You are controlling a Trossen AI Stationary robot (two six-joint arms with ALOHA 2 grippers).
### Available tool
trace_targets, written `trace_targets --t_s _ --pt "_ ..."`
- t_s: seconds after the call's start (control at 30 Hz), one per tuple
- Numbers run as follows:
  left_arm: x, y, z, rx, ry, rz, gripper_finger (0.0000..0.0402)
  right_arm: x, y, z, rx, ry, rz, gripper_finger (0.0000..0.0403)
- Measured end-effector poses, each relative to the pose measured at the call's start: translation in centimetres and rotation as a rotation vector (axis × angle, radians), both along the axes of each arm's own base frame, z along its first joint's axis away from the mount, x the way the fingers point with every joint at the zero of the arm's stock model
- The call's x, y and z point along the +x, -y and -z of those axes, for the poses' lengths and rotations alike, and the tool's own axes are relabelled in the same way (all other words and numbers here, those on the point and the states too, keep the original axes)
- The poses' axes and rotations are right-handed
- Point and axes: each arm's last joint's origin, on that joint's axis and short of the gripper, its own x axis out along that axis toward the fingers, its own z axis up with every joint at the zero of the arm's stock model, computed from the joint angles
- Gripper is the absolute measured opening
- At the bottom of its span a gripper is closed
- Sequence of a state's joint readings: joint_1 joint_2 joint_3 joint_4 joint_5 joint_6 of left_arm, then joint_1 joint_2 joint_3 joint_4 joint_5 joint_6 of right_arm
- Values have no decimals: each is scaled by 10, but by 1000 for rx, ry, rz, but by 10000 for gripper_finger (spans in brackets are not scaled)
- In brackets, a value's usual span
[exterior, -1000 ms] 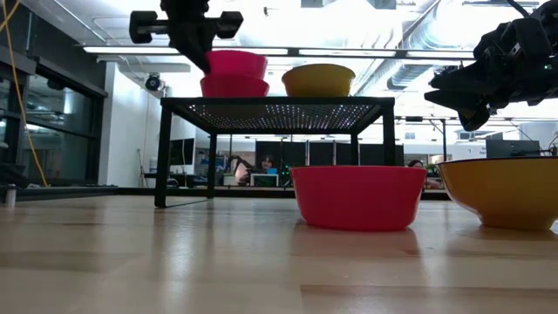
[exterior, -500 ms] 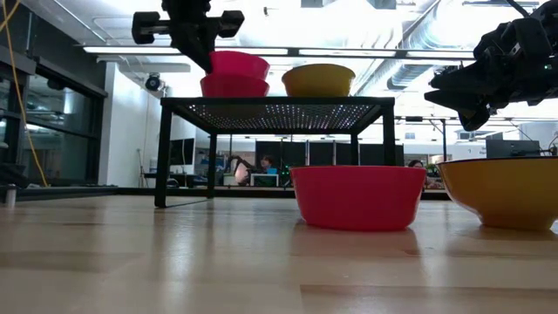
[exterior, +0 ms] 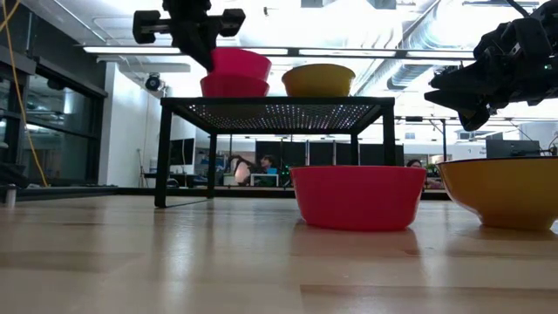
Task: Pick & Place Mini bowls
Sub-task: Stack the top red bowl on the red bowl on the shelf
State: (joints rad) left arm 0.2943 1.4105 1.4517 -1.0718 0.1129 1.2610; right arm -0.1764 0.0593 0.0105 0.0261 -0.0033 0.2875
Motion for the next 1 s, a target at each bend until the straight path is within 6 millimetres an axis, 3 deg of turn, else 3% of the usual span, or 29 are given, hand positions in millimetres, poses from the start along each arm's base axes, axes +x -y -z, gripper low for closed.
trace_targets --t_s 0.57,1.0 --pt "1 0 -1 -4 11 7 29 0 0 0 0 0 0 138" --pt "1 0 -1 29 7 1 111 0 0 0 0 0 0 138"
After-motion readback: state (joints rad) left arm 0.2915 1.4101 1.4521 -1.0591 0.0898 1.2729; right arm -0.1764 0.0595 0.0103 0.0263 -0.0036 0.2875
